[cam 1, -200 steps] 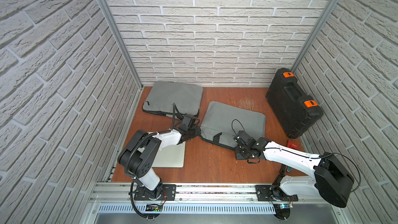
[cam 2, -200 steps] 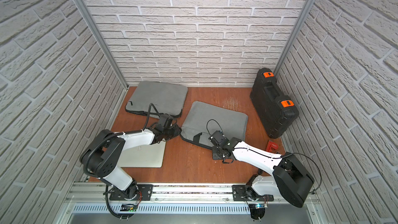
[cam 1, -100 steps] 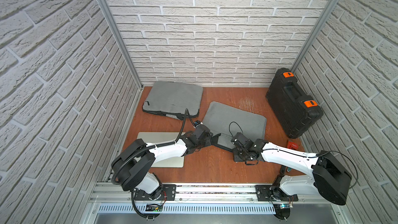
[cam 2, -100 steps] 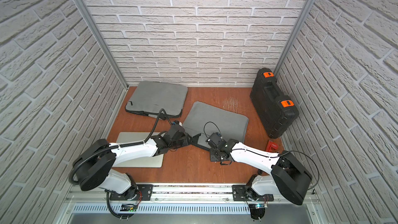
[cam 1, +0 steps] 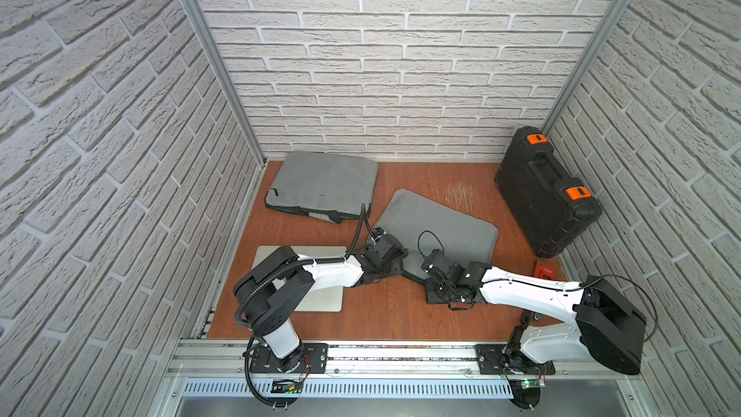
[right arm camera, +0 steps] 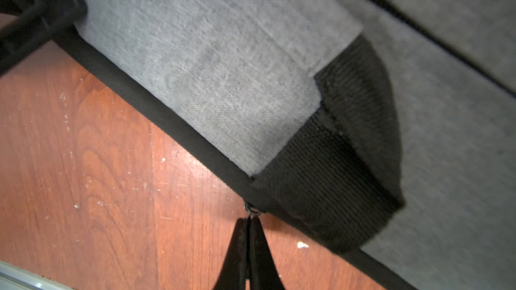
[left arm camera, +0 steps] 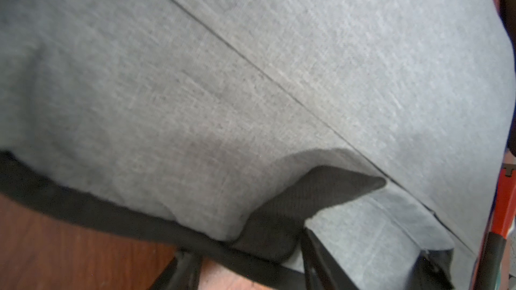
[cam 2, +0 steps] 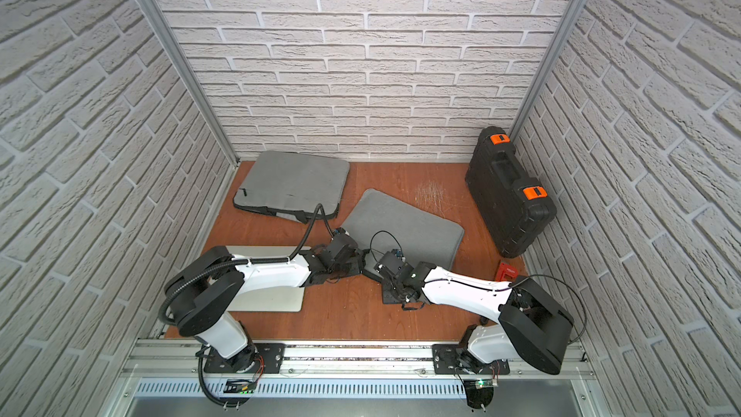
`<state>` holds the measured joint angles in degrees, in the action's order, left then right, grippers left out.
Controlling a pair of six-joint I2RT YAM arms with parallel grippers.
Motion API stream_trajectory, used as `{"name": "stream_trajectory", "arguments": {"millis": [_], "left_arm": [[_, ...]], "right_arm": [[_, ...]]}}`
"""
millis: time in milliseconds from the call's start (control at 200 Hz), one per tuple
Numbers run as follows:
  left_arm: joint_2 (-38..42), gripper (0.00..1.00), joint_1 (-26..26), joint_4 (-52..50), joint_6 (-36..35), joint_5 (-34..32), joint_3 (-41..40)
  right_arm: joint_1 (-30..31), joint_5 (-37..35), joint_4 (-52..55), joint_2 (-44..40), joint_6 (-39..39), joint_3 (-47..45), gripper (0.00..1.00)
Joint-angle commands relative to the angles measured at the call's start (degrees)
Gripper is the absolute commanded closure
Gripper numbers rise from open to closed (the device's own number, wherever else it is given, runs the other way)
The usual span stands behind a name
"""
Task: Open the zippered laptop bag and take out the laptop
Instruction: Unzip the zipper on the zippered laptop bag.
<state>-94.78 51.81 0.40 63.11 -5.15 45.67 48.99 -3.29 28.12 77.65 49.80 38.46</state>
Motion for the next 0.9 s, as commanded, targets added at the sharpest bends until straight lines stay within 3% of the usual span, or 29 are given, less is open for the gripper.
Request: {"name": "stream_trajectory", "arguments": {"millis": [0, 135, 210, 575, 895], "left_arm": [[-0.9, 0.40, 0.2, 0.0, 0.4, 0.2, 0.5], [-1.9, 0.40, 0.3, 0.4, 0.3, 0.9, 1.1], [-2.8, 0.46, 0.4, 0.9, 0.3, 1.5, 1.5], [-5.1, 1.00, -0.9, -1.1, 0.0, -1.5, 3.7], [-5.4, 1.00, -5.5, -1.8, -2.8, -2.9, 5.1]], "right_arm": [[0.8, 1.3, -1.8, 0.2, 0.8, 1.7, 0.94], [0.8, 1.8, -2.6, 1.0, 0.8, 2.2, 0.94], [1.0, 1.9, -2.5, 1.2, 0.7, 2.3, 0.94], [0.8, -0.7, 4.3, -1.0, -0.9, 1.5, 0.94], [0.0, -2.8, 9.6, -4.2, -1.5, 0.4, 0.94]]}}
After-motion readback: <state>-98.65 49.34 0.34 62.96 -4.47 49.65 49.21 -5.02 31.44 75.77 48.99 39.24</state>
